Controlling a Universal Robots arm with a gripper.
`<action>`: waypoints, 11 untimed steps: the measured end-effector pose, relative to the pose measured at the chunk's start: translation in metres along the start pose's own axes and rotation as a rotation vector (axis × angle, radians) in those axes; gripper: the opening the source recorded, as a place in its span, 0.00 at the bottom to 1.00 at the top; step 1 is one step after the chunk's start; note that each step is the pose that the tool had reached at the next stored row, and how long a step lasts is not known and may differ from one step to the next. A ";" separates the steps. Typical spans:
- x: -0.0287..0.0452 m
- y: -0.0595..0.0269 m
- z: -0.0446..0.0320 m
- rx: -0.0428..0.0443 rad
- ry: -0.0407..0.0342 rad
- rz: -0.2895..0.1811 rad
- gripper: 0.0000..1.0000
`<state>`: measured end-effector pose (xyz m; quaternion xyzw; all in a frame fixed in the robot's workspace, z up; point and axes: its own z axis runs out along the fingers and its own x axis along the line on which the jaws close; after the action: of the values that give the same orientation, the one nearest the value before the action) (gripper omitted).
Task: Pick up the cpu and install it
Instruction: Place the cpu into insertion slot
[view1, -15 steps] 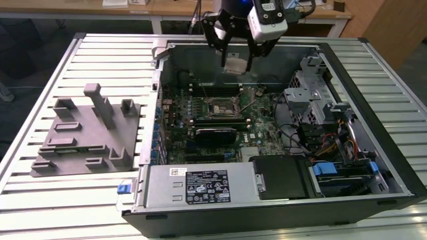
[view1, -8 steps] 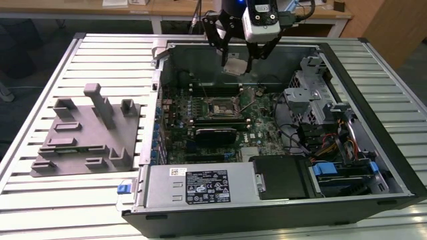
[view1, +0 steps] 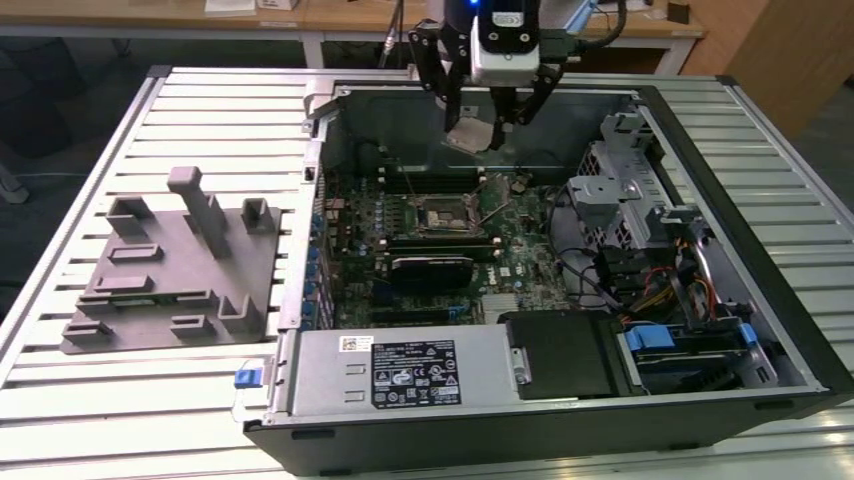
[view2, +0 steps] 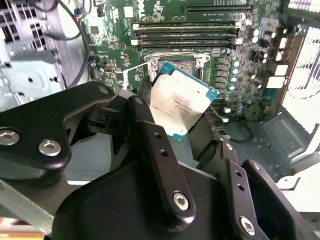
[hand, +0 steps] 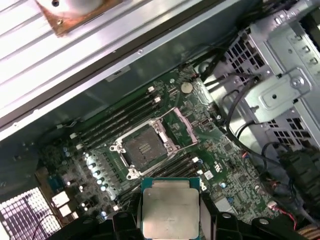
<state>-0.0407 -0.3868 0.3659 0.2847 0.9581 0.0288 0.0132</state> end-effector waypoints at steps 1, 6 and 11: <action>0.0000 0.0000 0.0002 0.0002 -0.0012 0.018 0.54; 0.0000 -0.0001 0.0012 0.0011 -0.0069 0.108 0.54; 0.0000 -0.0001 0.0022 0.0020 -0.0127 0.200 0.54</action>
<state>-0.0407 -0.3868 0.3636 0.3790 0.9249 0.0272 0.0161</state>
